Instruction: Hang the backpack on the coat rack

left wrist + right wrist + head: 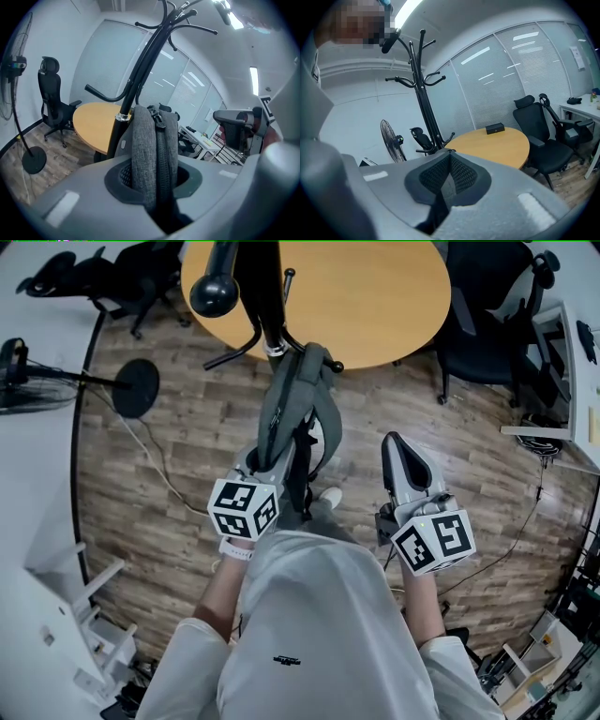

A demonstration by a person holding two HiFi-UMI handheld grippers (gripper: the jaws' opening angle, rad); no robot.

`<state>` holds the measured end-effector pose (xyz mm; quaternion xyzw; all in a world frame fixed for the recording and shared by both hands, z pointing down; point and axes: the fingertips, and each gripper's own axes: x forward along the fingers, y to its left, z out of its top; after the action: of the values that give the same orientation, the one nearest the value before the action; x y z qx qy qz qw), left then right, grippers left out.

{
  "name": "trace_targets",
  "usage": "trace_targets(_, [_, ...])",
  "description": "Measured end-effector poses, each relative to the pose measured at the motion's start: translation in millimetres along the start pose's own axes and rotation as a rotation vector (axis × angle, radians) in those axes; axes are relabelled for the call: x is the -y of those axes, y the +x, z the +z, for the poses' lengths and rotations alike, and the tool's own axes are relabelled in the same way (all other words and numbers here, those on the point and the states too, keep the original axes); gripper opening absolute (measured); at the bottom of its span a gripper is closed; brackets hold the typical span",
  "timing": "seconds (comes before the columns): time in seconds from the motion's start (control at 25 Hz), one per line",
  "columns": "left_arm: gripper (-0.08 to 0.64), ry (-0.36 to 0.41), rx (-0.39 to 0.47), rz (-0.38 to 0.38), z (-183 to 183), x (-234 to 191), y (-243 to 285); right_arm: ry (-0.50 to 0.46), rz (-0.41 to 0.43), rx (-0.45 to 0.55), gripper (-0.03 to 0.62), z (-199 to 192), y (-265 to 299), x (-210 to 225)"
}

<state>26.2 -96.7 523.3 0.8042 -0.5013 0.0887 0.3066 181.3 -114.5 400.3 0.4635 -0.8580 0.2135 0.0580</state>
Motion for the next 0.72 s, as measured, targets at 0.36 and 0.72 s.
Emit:
trace_targets(0.36, [0.166,0.067,-0.212,0.072,-48,-15,32,0.028,-0.022,0.007,0.001,-2,-3,6])
trace_targets(0.72, [0.193,0.064,-0.317,0.112,-68,-5,48,0.044,-0.062,0.041,0.002,5,-12,21])
